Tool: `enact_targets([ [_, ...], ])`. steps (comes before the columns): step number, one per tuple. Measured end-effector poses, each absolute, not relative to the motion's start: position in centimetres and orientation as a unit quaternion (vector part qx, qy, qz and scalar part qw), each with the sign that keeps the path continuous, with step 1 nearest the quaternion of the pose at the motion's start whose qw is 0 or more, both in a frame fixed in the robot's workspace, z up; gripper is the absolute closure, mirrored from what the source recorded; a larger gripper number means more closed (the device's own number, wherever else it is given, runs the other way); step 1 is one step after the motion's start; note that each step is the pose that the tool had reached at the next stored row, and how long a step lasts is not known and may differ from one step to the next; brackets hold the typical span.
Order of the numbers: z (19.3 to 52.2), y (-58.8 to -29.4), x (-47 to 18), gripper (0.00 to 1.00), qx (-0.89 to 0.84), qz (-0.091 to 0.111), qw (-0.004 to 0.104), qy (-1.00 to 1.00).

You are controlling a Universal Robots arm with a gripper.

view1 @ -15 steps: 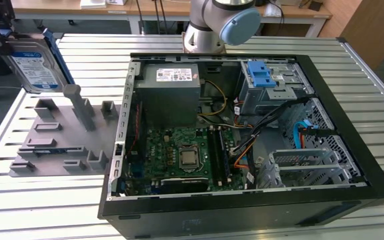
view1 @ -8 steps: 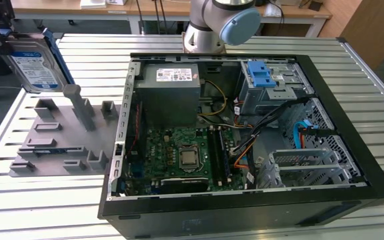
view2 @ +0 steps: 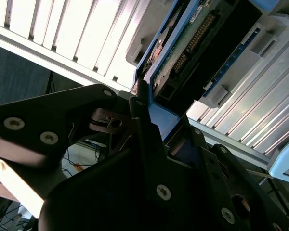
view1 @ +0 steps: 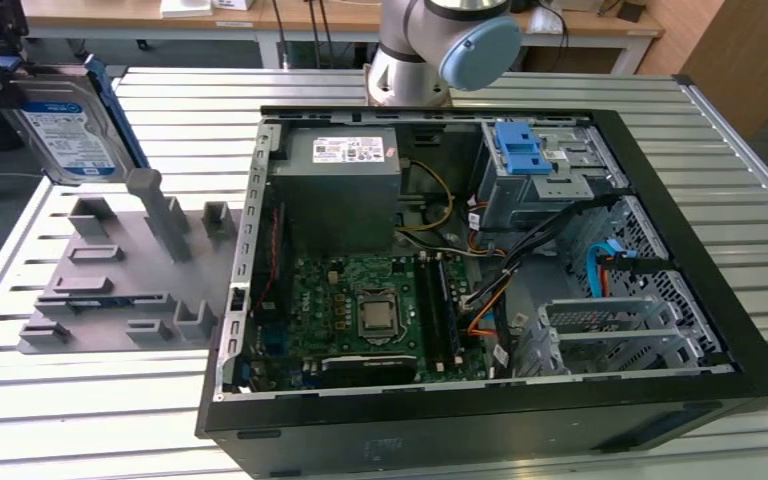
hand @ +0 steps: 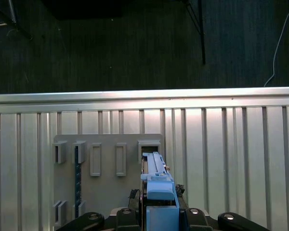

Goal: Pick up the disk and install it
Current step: 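Pick up the disk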

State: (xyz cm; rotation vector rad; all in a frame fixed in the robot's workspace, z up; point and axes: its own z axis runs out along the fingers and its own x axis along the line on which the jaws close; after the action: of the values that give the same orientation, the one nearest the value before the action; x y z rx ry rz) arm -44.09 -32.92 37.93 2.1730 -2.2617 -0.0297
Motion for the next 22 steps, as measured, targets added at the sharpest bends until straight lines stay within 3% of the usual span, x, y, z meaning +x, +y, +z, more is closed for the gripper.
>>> enact_targets([
  [22,38.75,-32.92,-44.09,0.64,0.693,-0.009,0.003,-0.721],
])
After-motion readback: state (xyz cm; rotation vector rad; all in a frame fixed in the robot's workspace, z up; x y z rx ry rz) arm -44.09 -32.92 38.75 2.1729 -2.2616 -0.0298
